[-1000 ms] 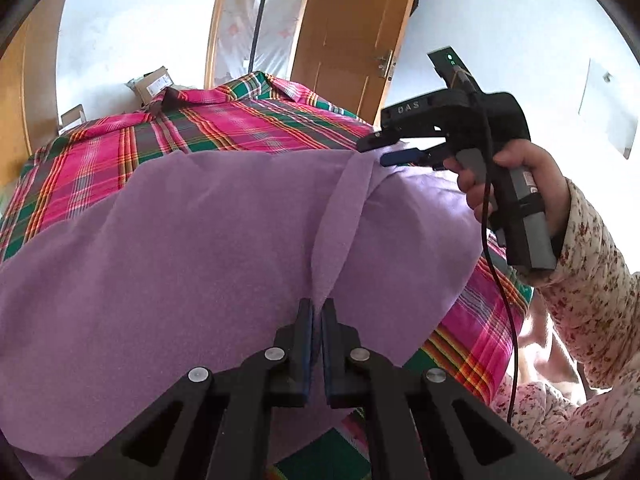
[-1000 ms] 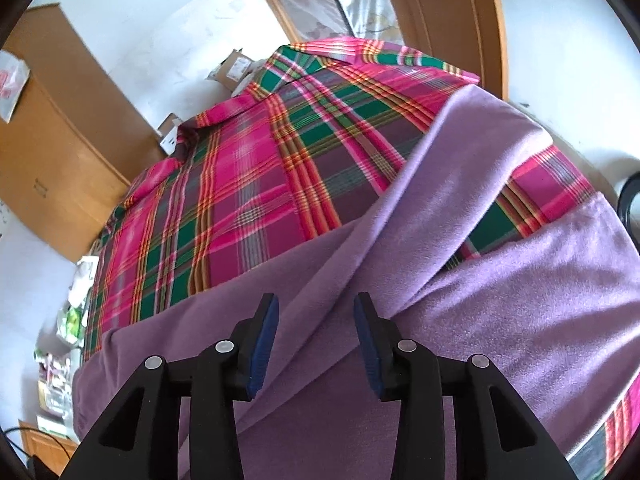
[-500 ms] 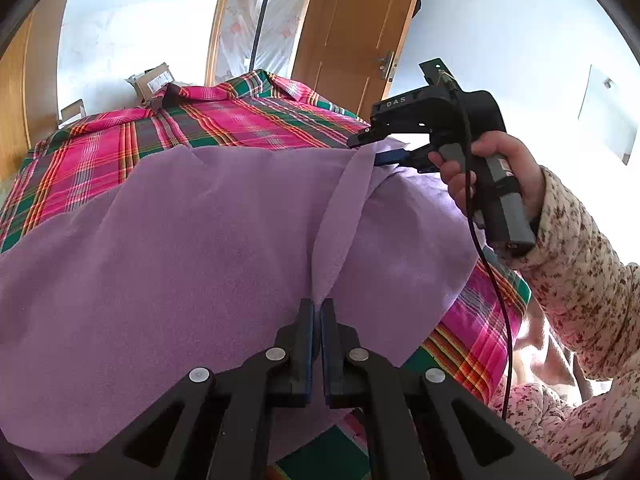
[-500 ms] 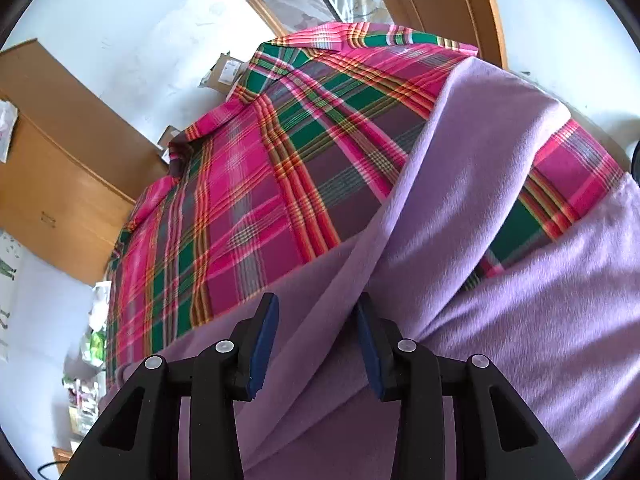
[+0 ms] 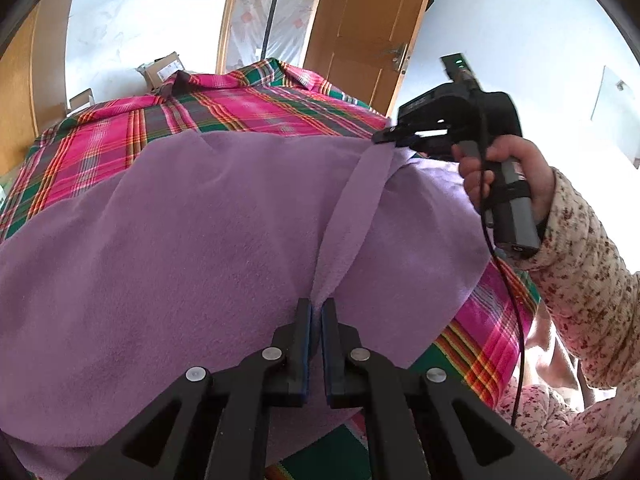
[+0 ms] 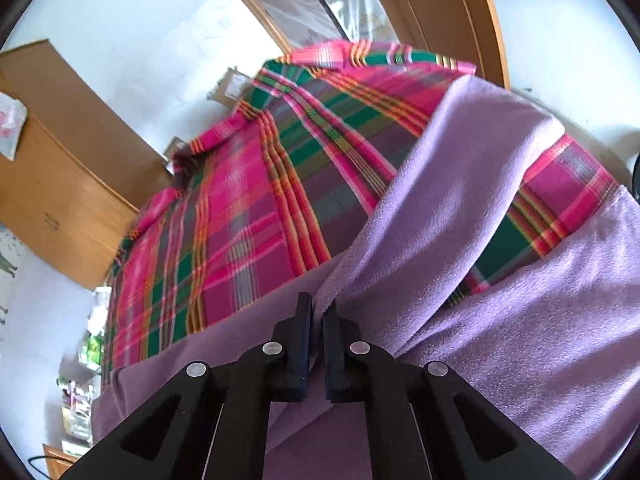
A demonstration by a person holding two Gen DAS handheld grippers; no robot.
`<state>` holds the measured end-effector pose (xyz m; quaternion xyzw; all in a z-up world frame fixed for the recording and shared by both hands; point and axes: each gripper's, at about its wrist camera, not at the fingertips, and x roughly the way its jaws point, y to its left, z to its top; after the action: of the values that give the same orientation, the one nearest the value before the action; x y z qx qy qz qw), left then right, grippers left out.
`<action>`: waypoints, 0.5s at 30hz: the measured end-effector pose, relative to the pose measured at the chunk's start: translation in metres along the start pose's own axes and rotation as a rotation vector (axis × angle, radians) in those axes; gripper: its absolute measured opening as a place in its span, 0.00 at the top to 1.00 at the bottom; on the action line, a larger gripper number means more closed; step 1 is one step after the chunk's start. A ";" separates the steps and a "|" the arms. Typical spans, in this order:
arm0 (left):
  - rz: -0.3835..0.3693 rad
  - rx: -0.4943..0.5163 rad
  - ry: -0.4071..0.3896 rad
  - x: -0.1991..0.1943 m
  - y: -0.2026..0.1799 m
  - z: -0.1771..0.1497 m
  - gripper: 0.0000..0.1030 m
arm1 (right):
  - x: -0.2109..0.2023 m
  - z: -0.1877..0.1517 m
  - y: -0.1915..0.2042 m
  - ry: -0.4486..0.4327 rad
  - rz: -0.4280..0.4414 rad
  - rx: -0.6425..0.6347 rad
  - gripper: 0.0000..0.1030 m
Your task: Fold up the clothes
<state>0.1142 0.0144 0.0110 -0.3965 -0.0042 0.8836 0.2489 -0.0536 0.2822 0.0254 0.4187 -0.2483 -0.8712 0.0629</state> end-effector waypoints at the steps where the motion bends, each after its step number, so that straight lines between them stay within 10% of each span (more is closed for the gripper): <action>1: 0.005 0.001 0.003 0.001 -0.001 0.000 0.92 | -0.004 -0.001 0.000 -0.017 0.008 -0.002 0.95; 15: 0.058 0.015 -0.068 -0.018 -0.009 0.010 0.95 | -0.066 -0.011 0.004 -0.253 0.041 -0.093 0.97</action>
<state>0.1216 0.0160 0.0322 -0.3645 0.0055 0.9034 0.2258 -0.0034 0.2955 0.0676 0.2968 -0.2222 -0.9262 0.0684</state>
